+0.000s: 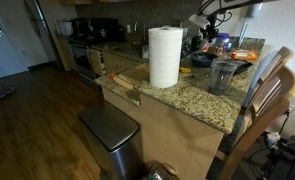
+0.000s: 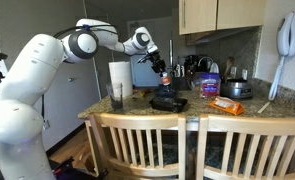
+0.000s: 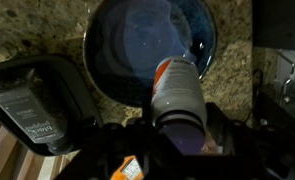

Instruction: Put the white bottle in the bowl, remove the white bottle from the bowl and put it on the countertop

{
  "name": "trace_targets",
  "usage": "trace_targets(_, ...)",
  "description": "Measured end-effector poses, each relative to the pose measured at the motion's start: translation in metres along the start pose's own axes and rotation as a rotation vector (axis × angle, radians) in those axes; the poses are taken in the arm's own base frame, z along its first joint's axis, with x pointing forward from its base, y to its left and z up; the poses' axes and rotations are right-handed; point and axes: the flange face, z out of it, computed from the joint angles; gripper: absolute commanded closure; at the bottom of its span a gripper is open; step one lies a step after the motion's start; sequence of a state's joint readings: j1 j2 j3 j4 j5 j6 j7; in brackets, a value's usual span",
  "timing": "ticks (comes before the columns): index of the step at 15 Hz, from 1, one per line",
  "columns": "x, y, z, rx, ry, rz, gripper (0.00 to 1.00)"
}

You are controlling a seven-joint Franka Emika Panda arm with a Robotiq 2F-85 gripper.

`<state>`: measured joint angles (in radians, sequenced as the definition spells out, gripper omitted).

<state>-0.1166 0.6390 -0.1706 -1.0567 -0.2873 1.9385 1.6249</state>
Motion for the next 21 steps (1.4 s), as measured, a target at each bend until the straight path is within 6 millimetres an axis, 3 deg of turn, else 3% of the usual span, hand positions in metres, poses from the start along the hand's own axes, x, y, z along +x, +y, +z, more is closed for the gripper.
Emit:
trace_targets(3,-0.025,0.0,0.003,0.001,-0.08,-0.115,0.69)
trace_targets(6,-0.036,0.004,0.012,-0.02,-0.119,-0.174,0.69)
trace_targets(18,-0.018,0.022,0.044,-0.147,-0.079,-0.094,0.69)
trace_targets(19,-0.018,0.023,0.046,-0.155,-0.077,-0.089,0.31)
trace_targets(21,-0.017,0.026,0.049,-0.179,-0.074,-0.075,0.12)
